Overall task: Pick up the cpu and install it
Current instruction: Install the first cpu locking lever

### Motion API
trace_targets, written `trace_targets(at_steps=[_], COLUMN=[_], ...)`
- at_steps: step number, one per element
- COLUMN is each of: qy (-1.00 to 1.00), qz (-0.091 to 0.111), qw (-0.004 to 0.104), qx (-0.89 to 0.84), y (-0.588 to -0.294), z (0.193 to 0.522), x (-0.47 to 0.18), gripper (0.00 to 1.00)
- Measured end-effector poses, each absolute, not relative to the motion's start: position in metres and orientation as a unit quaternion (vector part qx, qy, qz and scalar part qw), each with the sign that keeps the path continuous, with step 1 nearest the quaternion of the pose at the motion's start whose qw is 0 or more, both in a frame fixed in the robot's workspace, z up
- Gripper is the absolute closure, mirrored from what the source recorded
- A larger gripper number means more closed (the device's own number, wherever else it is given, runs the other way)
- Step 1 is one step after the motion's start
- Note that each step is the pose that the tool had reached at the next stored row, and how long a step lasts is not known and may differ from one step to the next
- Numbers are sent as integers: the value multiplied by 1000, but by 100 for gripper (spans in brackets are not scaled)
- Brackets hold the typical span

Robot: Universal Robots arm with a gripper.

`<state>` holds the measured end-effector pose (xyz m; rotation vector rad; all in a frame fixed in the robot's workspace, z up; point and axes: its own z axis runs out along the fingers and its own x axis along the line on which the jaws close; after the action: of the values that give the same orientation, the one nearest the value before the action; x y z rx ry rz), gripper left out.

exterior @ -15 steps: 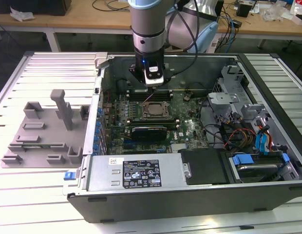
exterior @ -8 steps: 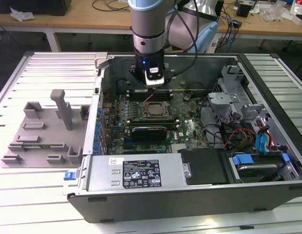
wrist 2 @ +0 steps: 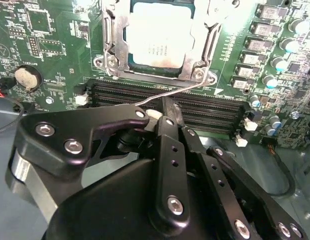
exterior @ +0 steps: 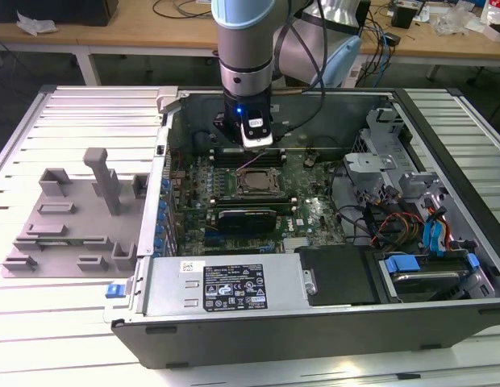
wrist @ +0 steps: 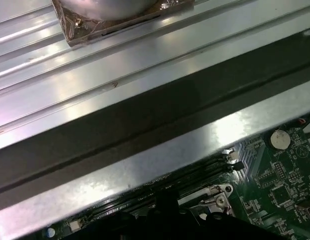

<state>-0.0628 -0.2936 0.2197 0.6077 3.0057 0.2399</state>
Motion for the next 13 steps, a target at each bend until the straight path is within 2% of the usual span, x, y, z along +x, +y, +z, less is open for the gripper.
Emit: trace_targets(at_steps=[13], qy=[977], qz=[78], qw=[32], qx=[195], y=[-301], z=[214], x=[-45], gripper=[89])
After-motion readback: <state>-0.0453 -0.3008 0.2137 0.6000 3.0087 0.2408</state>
